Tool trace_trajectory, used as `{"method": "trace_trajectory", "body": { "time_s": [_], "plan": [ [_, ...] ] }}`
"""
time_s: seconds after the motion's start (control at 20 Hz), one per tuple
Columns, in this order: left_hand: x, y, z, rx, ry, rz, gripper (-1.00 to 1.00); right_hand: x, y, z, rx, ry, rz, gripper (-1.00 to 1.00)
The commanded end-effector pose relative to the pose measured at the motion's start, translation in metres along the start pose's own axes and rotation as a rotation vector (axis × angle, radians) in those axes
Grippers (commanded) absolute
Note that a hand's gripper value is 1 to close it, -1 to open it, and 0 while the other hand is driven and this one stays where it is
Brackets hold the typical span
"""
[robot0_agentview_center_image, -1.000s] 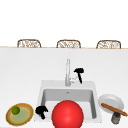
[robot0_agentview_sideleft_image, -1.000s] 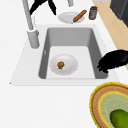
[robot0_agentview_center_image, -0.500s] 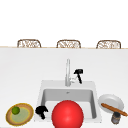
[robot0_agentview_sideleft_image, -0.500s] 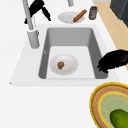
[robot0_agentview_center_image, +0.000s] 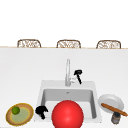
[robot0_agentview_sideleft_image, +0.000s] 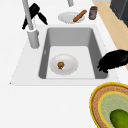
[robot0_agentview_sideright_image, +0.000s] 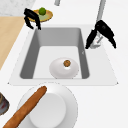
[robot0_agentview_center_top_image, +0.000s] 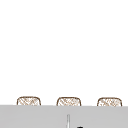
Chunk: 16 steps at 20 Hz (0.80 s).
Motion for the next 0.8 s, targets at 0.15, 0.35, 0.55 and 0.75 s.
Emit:
{"method": "trace_trajectory", "body": {
  "time_s": [0.15,0.35,0.55,0.75],
  "plan": [
    [0.000,0.000,0.000,0.000,0.000,0.000,0.00,0.009,-0.006,-0.035,0.131,0.038,0.043,-1.00],
    [0.000,0.000,0.000,0.000,0.000,0.000,0.00,0.006,0.004,-0.053,0.123,0.033,0.051,1.00],
    [0.000,0.000,0.000,0.000,0.000,0.000,0.00,-0.006,0.014,-0.054,0.197,-0.066,0.152,1.00],
    [0.000,0.000,0.000,0.000,0.000,0.000,0.00,0.002,-0.005,-0.052,0.267,-0.089,0.207,1.00]
  ]
}}
